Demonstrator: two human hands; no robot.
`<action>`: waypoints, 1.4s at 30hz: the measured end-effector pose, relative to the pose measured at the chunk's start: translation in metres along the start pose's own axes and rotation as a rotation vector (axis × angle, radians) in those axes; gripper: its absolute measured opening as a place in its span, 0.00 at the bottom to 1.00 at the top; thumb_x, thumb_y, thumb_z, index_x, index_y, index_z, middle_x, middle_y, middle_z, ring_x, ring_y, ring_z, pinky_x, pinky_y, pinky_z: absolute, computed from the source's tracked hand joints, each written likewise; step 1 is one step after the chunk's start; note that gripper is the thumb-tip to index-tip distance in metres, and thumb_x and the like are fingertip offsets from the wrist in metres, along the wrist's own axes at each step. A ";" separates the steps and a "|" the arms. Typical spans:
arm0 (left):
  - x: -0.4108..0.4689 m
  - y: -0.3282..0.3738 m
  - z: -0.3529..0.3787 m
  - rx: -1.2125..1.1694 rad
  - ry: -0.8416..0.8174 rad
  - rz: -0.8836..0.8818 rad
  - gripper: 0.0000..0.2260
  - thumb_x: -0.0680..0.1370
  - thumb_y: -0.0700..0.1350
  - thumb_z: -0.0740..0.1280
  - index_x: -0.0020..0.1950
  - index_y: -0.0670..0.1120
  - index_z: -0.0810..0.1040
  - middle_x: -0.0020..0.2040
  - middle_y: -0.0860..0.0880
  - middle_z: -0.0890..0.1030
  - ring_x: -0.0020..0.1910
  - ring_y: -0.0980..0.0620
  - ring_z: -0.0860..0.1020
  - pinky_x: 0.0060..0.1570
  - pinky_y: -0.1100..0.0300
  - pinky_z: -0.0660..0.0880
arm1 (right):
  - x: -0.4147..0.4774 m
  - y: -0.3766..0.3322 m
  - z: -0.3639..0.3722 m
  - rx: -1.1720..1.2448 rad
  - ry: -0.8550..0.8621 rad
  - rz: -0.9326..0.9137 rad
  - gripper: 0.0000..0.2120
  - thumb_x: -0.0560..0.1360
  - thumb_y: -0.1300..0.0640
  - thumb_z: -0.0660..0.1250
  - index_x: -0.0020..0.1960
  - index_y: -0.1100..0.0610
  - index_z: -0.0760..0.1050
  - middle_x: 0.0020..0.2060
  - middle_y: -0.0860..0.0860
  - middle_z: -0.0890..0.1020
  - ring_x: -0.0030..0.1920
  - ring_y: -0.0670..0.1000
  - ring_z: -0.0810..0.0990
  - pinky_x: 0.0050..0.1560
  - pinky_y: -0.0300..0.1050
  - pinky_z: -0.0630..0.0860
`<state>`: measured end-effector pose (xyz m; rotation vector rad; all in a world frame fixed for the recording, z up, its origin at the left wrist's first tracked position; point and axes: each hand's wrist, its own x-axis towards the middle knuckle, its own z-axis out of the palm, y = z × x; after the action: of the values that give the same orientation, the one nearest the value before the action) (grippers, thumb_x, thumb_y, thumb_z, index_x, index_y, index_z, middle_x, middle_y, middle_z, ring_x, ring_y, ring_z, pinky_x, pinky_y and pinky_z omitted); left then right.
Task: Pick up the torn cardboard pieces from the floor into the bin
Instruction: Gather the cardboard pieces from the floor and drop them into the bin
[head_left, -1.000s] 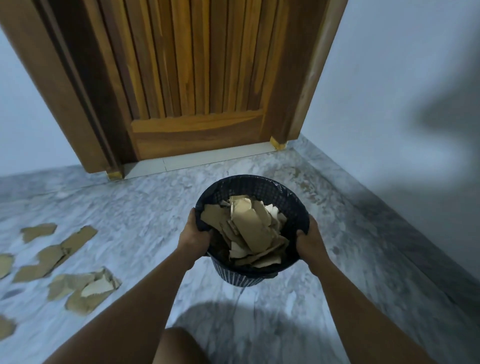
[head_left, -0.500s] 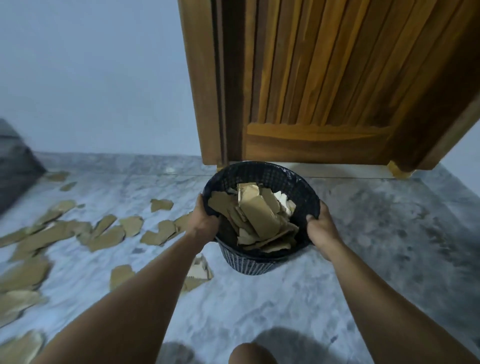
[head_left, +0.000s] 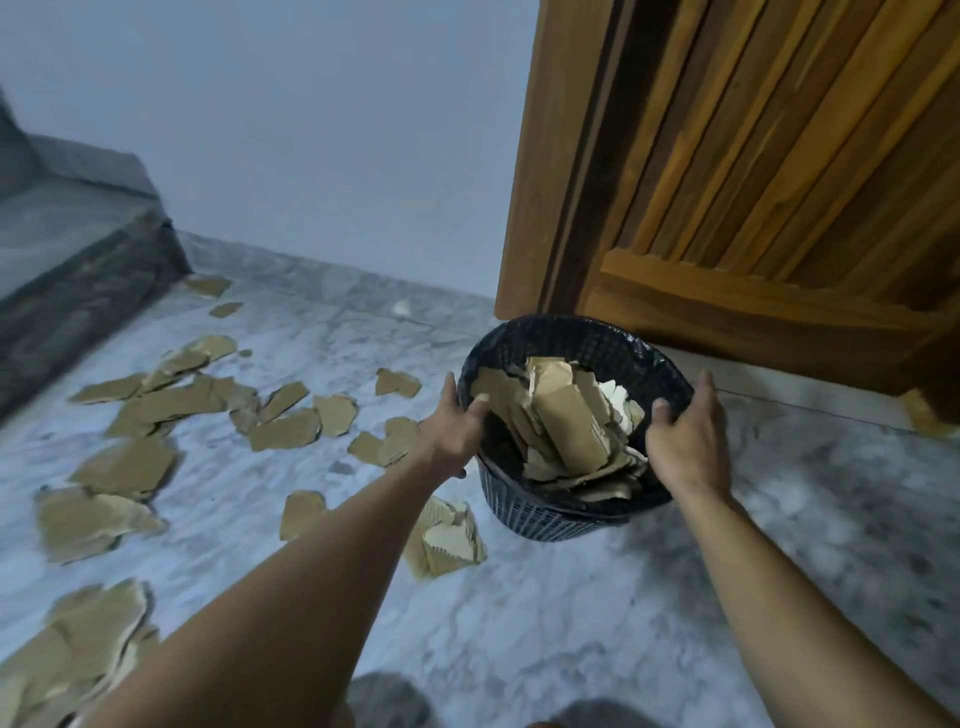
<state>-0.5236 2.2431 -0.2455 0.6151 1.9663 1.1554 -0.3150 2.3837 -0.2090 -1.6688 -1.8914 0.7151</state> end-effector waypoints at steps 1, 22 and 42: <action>-0.004 -0.008 -0.006 0.019 0.044 0.022 0.32 0.84 0.61 0.55 0.84 0.55 0.46 0.76 0.41 0.69 0.67 0.35 0.74 0.59 0.41 0.79 | -0.011 -0.008 0.006 0.010 0.033 -0.098 0.32 0.82 0.49 0.60 0.81 0.51 0.51 0.76 0.59 0.64 0.73 0.64 0.67 0.69 0.62 0.69; 0.054 -0.273 -0.145 0.999 0.147 0.183 0.38 0.78 0.72 0.39 0.81 0.54 0.30 0.81 0.38 0.33 0.79 0.37 0.31 0.77 0.35 0.39 | -0.147 0.031 0.309 -0.540 -0.619 -0.302 0.49 0.66 0.17 0.45 0.73 0.35 0.22 0.76 0.57 0.26 0.77 0.63 0.28 0.71 0.76 0.34; 0.178 -0.294 -0.237 0.992 0.458 0.199 0.35 0.72 0.76 0.60 0.64 0.49 0.73 0.73 0.39 0.67 0.78 0.38 0.59 0.73 0.33 0.51 | -0.011 -0.098 0.472 -0.565 -0.635 -0.901 0.55 0.56 0.13 0.52 0.71 0.47 0.65 0.75 0.60 0.55 0.76 0.66 0.54 0.72 0.76 0.44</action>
<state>-0.8279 2.1090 -0.4978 1.1252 2.9138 0.3460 -0.7067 2.3386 -0.4868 -0.6359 -3.1594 0.3392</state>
